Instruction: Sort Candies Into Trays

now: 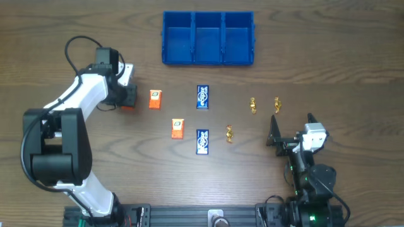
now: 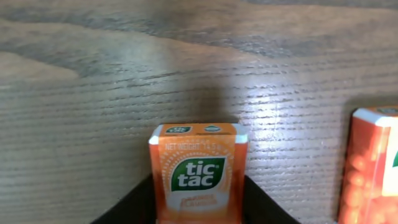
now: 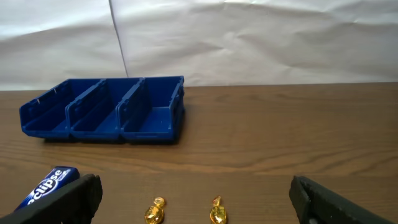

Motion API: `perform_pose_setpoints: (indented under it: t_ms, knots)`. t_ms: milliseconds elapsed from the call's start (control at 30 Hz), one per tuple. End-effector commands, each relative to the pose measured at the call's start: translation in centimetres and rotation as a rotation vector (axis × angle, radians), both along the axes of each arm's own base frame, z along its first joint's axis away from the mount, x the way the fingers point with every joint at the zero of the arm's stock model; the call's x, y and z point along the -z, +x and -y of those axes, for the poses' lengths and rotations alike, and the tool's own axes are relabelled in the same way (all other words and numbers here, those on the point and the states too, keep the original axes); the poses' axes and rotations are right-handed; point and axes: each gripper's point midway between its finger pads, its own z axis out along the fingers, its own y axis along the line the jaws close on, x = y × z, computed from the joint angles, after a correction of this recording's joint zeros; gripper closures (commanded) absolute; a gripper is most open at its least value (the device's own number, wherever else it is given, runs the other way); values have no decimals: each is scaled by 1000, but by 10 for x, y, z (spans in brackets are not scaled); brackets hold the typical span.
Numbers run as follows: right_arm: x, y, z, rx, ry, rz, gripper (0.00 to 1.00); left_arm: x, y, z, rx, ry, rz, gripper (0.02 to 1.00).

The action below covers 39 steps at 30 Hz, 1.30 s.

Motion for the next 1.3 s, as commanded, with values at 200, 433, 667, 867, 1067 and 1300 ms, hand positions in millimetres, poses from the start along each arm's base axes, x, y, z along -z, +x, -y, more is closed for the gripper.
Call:
perform_pose_setpoints:
  t_ms: [200,433,667,867,1067,1300]
  knots:
    - [1,0,1,3,-12,0,3,-10,11,9,-26,-11,29,682]
    - [1,0,1,2,-12,0,1,-130,46,40,-97,-17,273,687]
    - [1,0,1,2,-12,-1,1,-239,88,98,-65,16,474,689]
    - [1,0,1,2,-12,0,5,-218,143,163,-28,-37,450,682]
    - [1,0,1,2,-12,0,1,-165,165,178,-25,-46,371,678]
    - [1,0,1,2,-12,0,1,-133,173,174,-53,-35,329,676]
